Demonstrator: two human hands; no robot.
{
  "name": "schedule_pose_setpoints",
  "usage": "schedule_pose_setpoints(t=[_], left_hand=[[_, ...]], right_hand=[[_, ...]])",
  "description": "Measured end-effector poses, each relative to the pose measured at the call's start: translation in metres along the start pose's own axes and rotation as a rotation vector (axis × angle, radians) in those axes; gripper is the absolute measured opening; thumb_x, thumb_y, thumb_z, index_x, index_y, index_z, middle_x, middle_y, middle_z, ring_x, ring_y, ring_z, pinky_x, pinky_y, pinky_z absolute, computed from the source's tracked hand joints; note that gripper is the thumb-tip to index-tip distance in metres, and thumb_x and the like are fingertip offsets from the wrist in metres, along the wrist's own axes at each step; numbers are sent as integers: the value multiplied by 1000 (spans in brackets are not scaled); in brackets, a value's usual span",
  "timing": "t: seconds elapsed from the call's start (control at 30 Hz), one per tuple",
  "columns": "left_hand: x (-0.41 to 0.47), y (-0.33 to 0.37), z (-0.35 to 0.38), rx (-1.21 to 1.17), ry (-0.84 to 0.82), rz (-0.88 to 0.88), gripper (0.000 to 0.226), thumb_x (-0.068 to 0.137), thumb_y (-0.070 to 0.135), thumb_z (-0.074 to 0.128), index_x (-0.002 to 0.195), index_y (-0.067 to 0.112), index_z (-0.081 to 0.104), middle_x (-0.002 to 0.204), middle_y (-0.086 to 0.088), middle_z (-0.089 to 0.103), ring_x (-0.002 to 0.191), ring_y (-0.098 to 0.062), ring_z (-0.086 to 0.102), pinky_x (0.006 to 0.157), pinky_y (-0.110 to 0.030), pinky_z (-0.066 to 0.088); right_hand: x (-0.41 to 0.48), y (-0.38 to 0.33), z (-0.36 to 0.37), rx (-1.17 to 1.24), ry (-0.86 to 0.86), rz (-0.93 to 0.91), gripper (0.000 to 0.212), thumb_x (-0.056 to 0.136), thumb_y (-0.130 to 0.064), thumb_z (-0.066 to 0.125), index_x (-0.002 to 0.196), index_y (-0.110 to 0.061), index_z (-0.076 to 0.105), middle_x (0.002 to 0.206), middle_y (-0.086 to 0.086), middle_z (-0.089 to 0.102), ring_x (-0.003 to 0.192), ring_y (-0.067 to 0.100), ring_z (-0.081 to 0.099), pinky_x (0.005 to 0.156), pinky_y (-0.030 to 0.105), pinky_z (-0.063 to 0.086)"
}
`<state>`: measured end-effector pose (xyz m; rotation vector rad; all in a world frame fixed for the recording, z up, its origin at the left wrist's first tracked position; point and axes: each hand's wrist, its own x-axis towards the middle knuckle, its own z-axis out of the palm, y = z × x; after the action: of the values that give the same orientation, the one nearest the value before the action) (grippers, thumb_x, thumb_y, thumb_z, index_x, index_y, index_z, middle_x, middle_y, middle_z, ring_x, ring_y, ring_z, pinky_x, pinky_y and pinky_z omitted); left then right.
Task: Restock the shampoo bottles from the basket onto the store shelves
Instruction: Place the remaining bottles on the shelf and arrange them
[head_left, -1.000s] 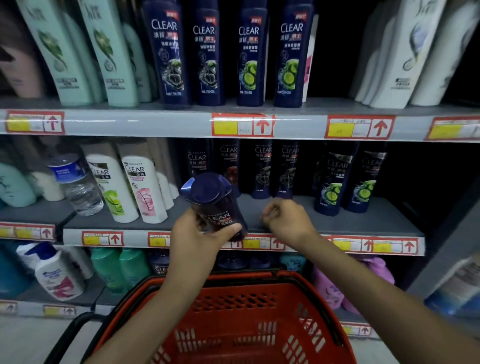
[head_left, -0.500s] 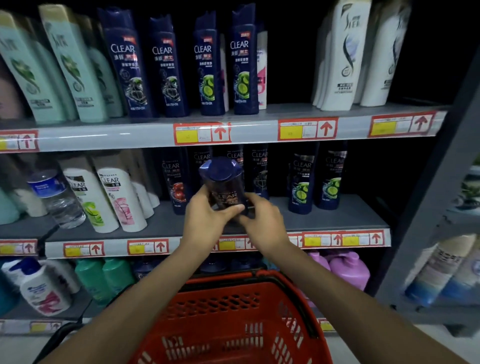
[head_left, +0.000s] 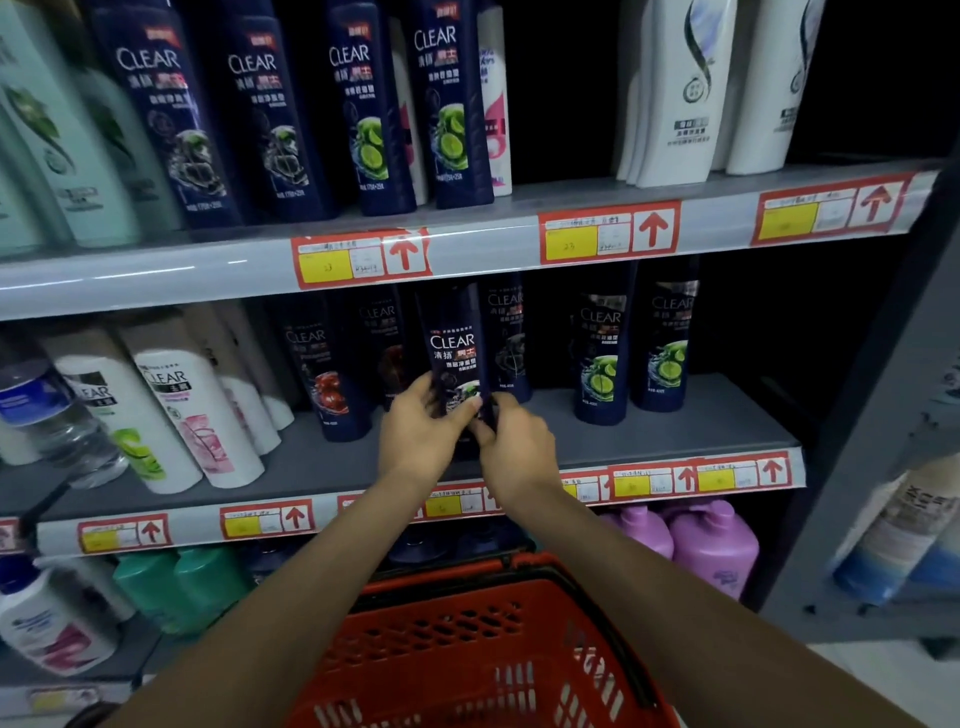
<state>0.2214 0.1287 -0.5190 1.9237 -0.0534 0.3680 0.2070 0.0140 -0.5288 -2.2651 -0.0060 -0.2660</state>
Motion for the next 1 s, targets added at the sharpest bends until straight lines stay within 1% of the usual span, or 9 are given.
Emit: schedule_pose_setpoints(t=[0.07,0.17,0.23,0.37,0.47,0.63,0.8,0.9,1.0], left_hand=[[-5,-10,-2,6,-41,-38,28,95,24,73,113,43,62,104,27,67,92,22,62,87,-12,49],[-8,-27,-9,76,-83,-103,30,98,33,67,128,32,65,112,9,74,107,-6,68,99,-34,55],[-8,-34,-14,152,-90,-138,41,99,25,66,140,20,59,109,1,74,104,-16,69,93,-32,53],[-4,-41,-19,118,-129,-231,45,98,13,65,143,11,57,106,-4,73,101,-18,69,91,-29,52],[2,-42,-22,53,-127,-298,33,97,5,63,129,12,62,102,-1,74,103,-16,67,89,-25,49],[14,-36,-20,10,-165,-416,39,93,0,61,131,9,65,121,-8,71,116,-22,63,99,-32,50],[23,-36,-8,24,-181,-432,45,96,-4,54,136,15,62,123,-6,68,113,-22,62,98,-28,48],[24,-35,-2,-2,-195,-433,50,94,-11,52,135,16,61,121,-5,66,109,-20,58,93,-25,45],[26,-34,0,4,-225,-453,53,93,-10,55,143,6,56,135,-10,64,124,-26,60,101,-29,45]], right_hand=[[3,-3,3,22,3,21,33,104,-30,56,133,-13,53,114,11,67,107,31,64,78,36,48],[6,-6,5,68,14,52,40,100,-34,64,135,-17,56,124,6,66,111,27,63,86,34,51],[10,-7,4,45,8,89,40,98,-26,67,136,-20,57,129,8,60,110,28,63,89,34,50],[17,-8,-1,84,-54,229,40,92,-10,68,131,-19,61,122,8,65,107,28,65,85,28,50],[15,-7,5,138,-96,287,43,88,-8,71,128,-17,59,111,8,71,105,28,67,90,35,56],[16,0,14,225,-124,306,51,83,-3,65,131,-16,55,119,5,69,113,27,64,98,39,54],[31,4,24,284,-157,275,62,56,-14,54,117,-23,61,105,7,73,99,34,69,88,49,59],[37,4,24,318,-165,299,66,54,-14,51,118,-24,64,102,6,74,96,36,70,86,49,59],[44,7,29,342,-167,306,71,54,-14,54,124,-25,64,104,4,75,96,31,70,90,50,59]])
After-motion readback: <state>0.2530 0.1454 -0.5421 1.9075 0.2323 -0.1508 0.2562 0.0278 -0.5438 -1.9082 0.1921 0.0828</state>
